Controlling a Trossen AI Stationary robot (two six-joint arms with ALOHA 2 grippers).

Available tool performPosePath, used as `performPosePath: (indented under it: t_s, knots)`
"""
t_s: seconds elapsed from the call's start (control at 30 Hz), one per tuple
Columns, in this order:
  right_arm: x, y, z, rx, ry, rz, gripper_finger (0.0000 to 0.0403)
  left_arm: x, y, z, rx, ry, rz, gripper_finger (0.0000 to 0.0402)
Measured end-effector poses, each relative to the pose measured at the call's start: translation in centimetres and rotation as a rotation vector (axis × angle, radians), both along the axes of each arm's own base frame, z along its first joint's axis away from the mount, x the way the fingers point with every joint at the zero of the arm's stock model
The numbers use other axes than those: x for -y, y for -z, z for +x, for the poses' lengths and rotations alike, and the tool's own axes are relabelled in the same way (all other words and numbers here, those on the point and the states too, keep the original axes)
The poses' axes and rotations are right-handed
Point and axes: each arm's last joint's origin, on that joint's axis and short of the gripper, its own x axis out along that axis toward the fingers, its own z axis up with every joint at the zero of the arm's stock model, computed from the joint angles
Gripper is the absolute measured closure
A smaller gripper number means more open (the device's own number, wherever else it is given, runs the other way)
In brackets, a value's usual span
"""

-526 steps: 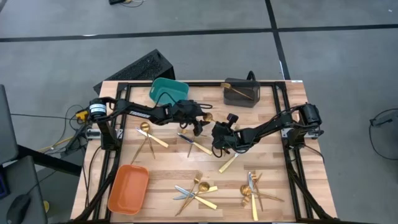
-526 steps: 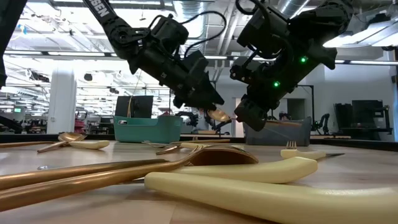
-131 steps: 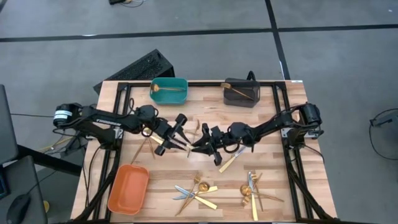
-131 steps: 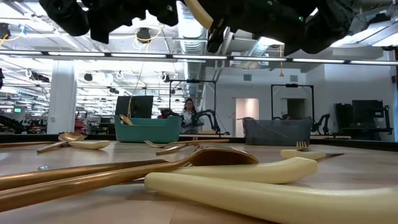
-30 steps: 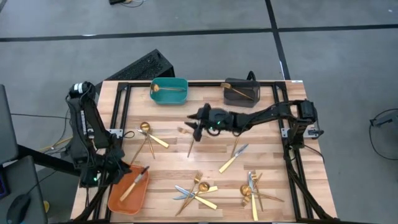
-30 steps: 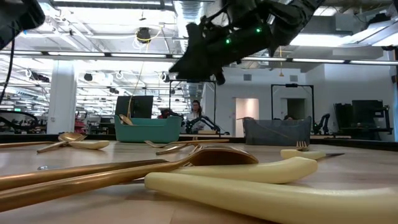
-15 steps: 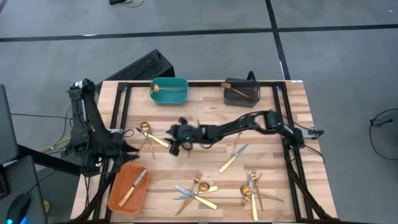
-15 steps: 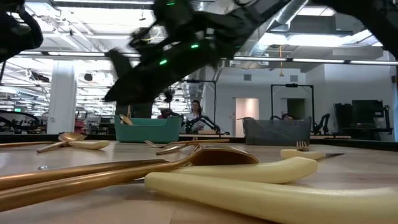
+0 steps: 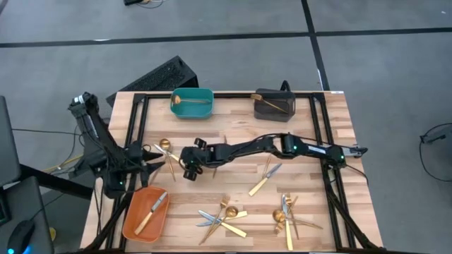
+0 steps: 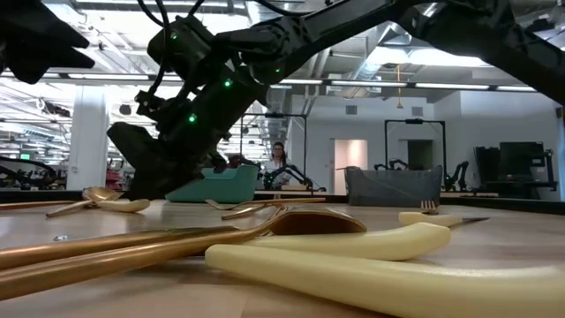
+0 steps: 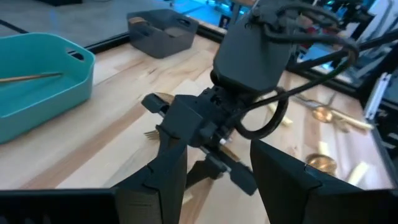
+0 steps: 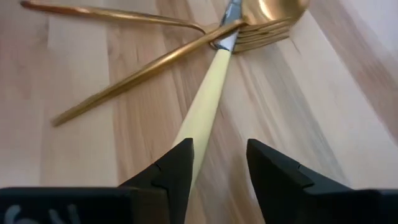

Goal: Sort silverware by color (type)
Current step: Put the yellow table knife into the orange bin

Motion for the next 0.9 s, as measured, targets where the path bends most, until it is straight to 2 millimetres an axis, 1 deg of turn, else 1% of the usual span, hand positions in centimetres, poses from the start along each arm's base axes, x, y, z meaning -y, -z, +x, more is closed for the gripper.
performPosePath:
  t_s: [0.2, 0.33, 0.4, 0.47, 0.53, 0.6, 0.7, 0.77, 0.9]
  knots:
    - [0.2, -0.1, -0.1, 0.000, 0.022, 0.025, 0.0274, -0.1, 0.2, 0.3, -0.039, -0.016, -0.002, 0.0239]
    - [0.3, -0.9, -0.2, 0.009, 0.057, -0.033, 0.0282, -0.3, 0.2, 0.4, -0.044, -0.031, 0.005, 0.0239]
    - [0.1, -1.7, -0.6, -0.011, 0.061, -0.073, 0.0276, -0.3, 0.2, 0.4, -0.046, -0.034, 0.008, 0.0239]
    - [0.2, -2.5, -0.4, 0.030, 0.057, -0.084, 0.0264, -0.4, 0.4, 0.4, -0.050, -0.038, 0.016, 0.0239]
    - [0.2, -3.3, -0.5, 0.041, 0.050, -0.078, 0.0248, -0.5, 0.8, 0.4, -0.061, -0.041, 0.035, 0.0239]
    - [0.3, -3.5, -0.1, 0.086, 0.020, -0.039, 0.0229, -0.6, 1.2, 0.4, -0.066, -0.055, 0.043, 0.0239]
    - [0.3, -3.3, 0.1, 0.108, -0.033, 0.057, 0.0201, -0.9, 1.8, 0.5, -0.068, -0.083, 0.038, 0.0239]
    - [0.2, -2.2, 0.3, 0.101, -0.037, 0.069, 0.0188, -1.0, 2.0, 0.5, -0.071, -0.097, 0.030, 0.0239]
    - [0.4, -0.8, 0.0, 0.030, -0.022, 0.051, 0.0184, -1.1, 2.0, 0.6, -0.086, -0.104, 0.022, 0.0239]
